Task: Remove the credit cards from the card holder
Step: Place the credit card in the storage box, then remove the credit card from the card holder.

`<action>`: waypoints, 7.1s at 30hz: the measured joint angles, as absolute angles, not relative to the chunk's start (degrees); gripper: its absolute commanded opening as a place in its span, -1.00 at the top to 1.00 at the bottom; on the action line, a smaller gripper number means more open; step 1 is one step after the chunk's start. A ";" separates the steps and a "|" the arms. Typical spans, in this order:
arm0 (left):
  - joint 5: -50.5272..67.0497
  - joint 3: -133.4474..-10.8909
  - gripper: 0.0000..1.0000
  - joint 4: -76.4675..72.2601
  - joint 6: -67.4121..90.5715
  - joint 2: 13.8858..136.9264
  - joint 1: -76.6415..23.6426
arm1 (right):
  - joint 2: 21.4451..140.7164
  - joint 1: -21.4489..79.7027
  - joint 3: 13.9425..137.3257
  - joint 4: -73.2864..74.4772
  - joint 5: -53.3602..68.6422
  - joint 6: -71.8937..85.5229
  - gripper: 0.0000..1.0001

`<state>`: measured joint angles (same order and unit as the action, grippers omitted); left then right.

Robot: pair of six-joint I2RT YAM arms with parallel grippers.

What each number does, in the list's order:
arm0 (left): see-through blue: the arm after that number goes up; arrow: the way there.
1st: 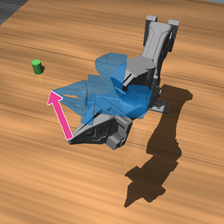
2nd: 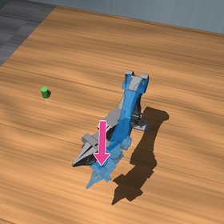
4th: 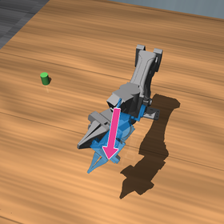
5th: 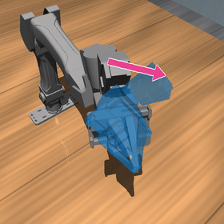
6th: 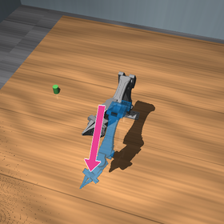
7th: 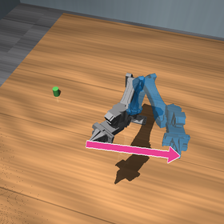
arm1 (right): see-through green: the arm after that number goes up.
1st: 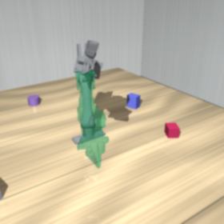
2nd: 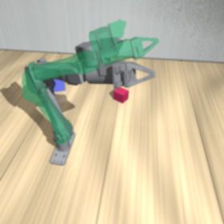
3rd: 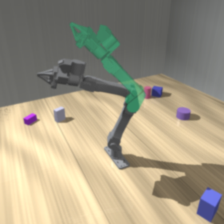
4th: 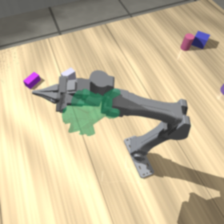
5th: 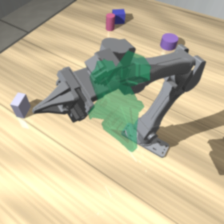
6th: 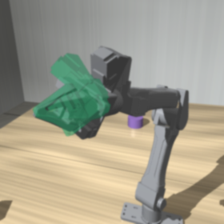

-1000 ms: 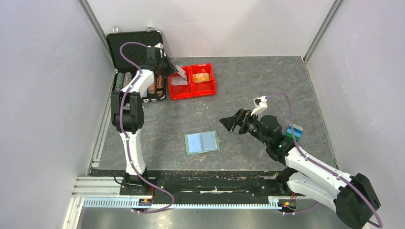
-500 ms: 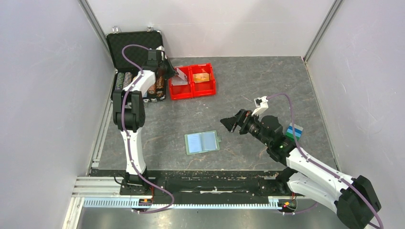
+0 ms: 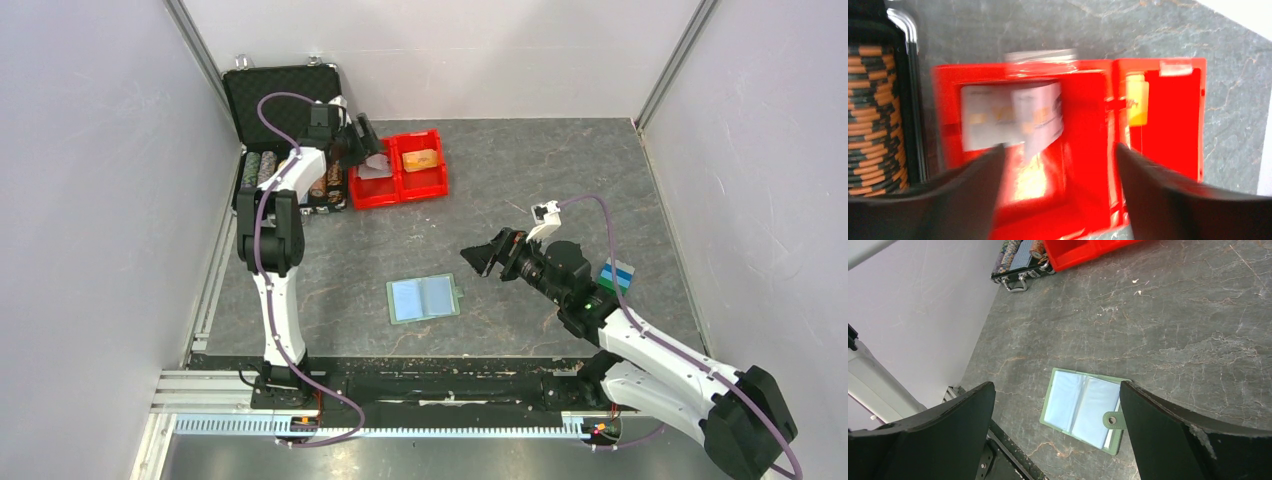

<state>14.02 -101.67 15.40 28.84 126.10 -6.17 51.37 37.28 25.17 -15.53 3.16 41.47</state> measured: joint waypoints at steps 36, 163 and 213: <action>21.08 -87.90 -0.50 21.93 27.62 101.65 -6.55 | 56.49 37.28 29.26 -8.67 4.36 34.94 -0.99; 16.21 -29.28 0.35 14.41 42.83 65.32 -26.28 | 85.91 51.35 36.80 -9.54 0.12 32.71 -0.22; 21.23 -24.93 0.37 3.92 42.89 74.61 -26.11 | 86.85 50.35 35.68 -15.51 6.37 36.88 -0.18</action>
<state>21.23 -24.93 3.92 42.89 74.61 -26.11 86.85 50.35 35.68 -15.51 6.37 36.88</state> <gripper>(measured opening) 0.313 0.590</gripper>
